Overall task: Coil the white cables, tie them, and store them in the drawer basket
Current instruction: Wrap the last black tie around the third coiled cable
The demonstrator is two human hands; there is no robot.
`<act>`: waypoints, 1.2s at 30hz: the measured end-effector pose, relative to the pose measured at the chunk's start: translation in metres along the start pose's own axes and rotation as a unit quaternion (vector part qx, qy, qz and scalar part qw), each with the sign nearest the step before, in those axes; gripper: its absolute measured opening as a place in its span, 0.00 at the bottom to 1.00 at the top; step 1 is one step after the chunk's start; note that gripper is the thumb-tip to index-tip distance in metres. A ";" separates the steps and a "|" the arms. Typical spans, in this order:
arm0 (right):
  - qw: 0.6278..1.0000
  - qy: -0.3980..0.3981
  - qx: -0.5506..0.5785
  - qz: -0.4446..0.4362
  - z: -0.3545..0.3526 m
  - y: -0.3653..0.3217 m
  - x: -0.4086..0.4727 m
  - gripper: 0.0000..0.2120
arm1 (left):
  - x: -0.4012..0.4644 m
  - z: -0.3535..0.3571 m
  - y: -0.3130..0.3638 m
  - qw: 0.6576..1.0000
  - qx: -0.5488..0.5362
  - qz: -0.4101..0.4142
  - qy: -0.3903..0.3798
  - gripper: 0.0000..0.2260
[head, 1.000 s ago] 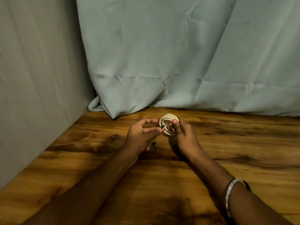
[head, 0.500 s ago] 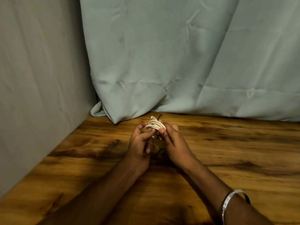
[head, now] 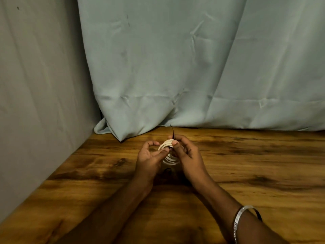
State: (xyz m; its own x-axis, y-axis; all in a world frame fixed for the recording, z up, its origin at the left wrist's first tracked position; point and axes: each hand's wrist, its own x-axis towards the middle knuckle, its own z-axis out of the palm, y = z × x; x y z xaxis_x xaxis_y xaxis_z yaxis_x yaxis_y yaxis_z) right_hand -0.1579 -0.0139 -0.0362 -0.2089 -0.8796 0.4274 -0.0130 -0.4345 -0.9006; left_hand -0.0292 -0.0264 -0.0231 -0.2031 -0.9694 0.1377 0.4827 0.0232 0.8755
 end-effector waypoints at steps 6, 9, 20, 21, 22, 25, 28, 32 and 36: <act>0.990 0.137 0.020 0.004 -0.015 0.009 0.009 0.07 | -0.007 0.003 -0.002 0.990 0.133 0.022 -0.044 0.19; 0.990 0.140 -0.012 0.001 -0.017 0.012 0.010 0.08 | -0.007 0.000 -0.005 0.984 0.166 0.025 -0.067 0.13; 0.979 -0.023 -0.195 -0.049 -0.011 0.001 0.000 0.10 | 0.008 -0.020 -0.005 0.870 0.395 0.292 0.038 0.05; 0.974 -0.029 -0.219 -0.053 -0.011 0.001 0.000 0.10 | 0.010 -0.022 -0.002 0.857 0.410 0.310 0.035 0.07; 0.970 -0.034 -0.232 -0.058 -0.012 0.001 -0.001 0.10 | 0.012 -0.023 0.001 0.845 0.426 0.322 0.021 0.08; 0.966 -0.039 -0.245 -0.074 -0.012 -0.002 -0.003 0.09 | 0.017 -0.028 0.008 0.816 0.460 0.346 -0.045 0.07; 0.976 -0.037 -0.208 -0.053 -0.011 -0.006 -0.006 0.09 | 0.018 -0.032 0.013 0.780 0.495 0.372 -0.092 0.09; 0.983 -0.016 -0.179 -0.032 -0.010 -0.006 -0.008 0.09 | 0.022 -0.033 0.013 0.782 0.486 0.373 -0.112 0.11; 0.983 -0.033 -0.180 -0.026 -0.009 -0.004 -0.007 0.08 | 0.020 -0.028 0.011 0.814 0.459 0.345 -0.088 0.08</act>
State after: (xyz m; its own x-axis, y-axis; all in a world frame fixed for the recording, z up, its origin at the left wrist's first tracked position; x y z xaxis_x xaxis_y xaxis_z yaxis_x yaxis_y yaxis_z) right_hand -0.1655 -0.0036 -0.0362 -0.1350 -0.8735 0.4677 -0.3704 -0.3933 -0.8415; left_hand -0.0045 -0.0519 -0.0238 -0.3122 -0.5995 0.7370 -0.2898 0.7989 0.5271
